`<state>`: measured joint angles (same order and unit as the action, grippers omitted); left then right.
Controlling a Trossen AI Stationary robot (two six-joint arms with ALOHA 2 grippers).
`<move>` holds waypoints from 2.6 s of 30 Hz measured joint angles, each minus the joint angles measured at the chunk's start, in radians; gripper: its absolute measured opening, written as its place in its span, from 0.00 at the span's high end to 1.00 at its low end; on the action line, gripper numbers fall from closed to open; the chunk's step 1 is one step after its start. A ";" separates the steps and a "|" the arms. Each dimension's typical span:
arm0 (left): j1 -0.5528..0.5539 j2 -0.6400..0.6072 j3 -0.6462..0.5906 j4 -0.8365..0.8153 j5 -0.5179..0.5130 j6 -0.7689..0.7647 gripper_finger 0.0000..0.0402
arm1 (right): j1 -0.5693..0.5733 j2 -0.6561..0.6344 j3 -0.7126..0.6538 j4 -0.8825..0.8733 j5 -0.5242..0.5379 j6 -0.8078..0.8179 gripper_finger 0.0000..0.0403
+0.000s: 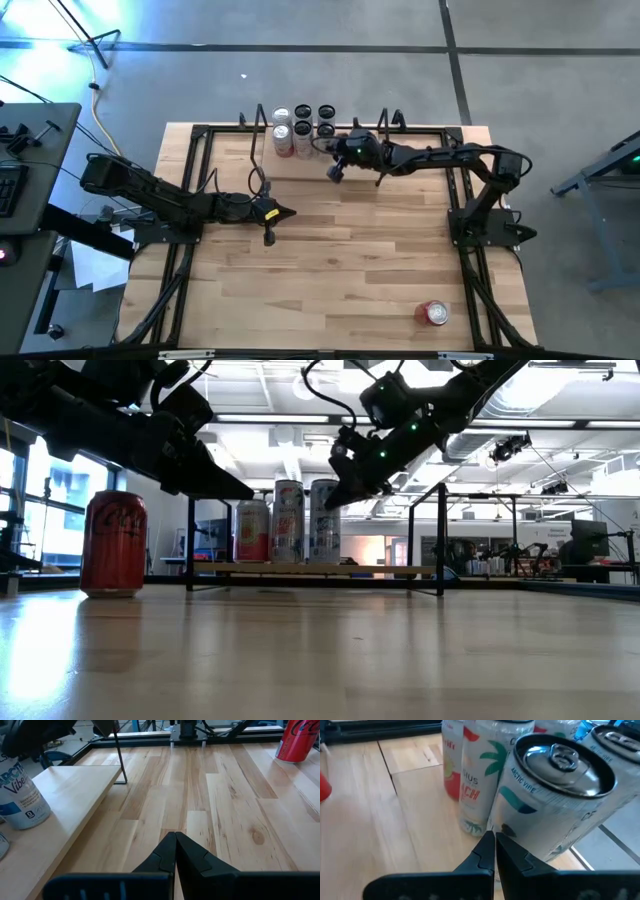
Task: Place canned beverage on shelf
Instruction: Put the white blue soda can on the shelf aligned with the other white blue soda can, then put the top red soda can on the shelf
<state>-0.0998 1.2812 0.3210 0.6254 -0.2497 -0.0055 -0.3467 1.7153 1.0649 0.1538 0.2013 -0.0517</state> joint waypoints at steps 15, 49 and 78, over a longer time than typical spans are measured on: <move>0.000 0.000 0.000 0.000 0.000 0.000 1.00 | 0.013 -0.002 0.000 -0.045 -0.073 -0.033 1.00; 0.001 -0.056 0.335 -0.720 0.004 -0.010 1.00 | 0.229 -0.133 0.000 -0.300 0.027 -0.085 1.00; 0.059 -0.049 0.778 -2.007 0.073 -0.933 0.28 | 0.525 -0.138 -0.401 0.102 0.078 0.099 1.00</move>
<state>-0.0408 1.2320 1.0994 -1.3815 -0.1770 -0.9390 0.1781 1.5772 0.6640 0.2554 0.2793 0.0477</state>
